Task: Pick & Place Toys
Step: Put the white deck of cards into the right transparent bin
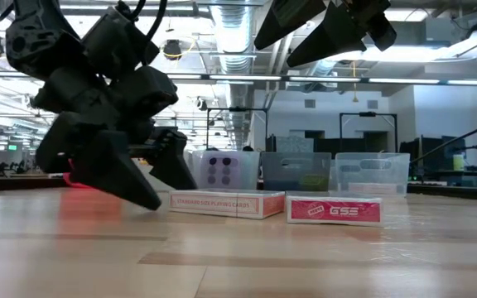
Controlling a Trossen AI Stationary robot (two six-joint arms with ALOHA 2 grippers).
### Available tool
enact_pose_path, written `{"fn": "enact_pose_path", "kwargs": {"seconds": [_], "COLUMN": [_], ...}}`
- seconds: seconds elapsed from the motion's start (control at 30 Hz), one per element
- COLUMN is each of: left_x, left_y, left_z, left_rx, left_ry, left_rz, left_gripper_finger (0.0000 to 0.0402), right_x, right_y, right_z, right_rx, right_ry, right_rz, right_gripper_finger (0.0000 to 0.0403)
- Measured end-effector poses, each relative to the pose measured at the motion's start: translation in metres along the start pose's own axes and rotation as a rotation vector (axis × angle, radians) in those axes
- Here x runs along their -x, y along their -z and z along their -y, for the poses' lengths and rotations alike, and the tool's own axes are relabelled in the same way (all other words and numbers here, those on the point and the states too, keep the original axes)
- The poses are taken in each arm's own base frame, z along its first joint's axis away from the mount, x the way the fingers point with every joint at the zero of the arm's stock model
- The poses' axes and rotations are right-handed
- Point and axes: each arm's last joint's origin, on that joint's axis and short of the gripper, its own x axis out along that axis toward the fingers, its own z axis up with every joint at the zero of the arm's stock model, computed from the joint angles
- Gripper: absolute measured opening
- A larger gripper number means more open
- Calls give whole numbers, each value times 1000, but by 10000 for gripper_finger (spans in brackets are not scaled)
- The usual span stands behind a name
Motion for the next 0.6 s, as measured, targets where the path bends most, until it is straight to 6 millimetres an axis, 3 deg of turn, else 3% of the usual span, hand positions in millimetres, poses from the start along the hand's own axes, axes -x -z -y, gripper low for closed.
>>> {"fn": "enact_pose_path", "kwargs": {"seconds": [0.6], "left_x": [1], "left_y": [-8], "left_z": [-3], "left_rx": [27], "left_ry": [78], "left_rz": [100], "left_gripper_finger": [352], "right_x": [-3], "right_y": [-2], "right_z": [0], "right_rx": [-22], "right_ry": [0], "right_rz": [3], "right_gripper_finger": [255]}}
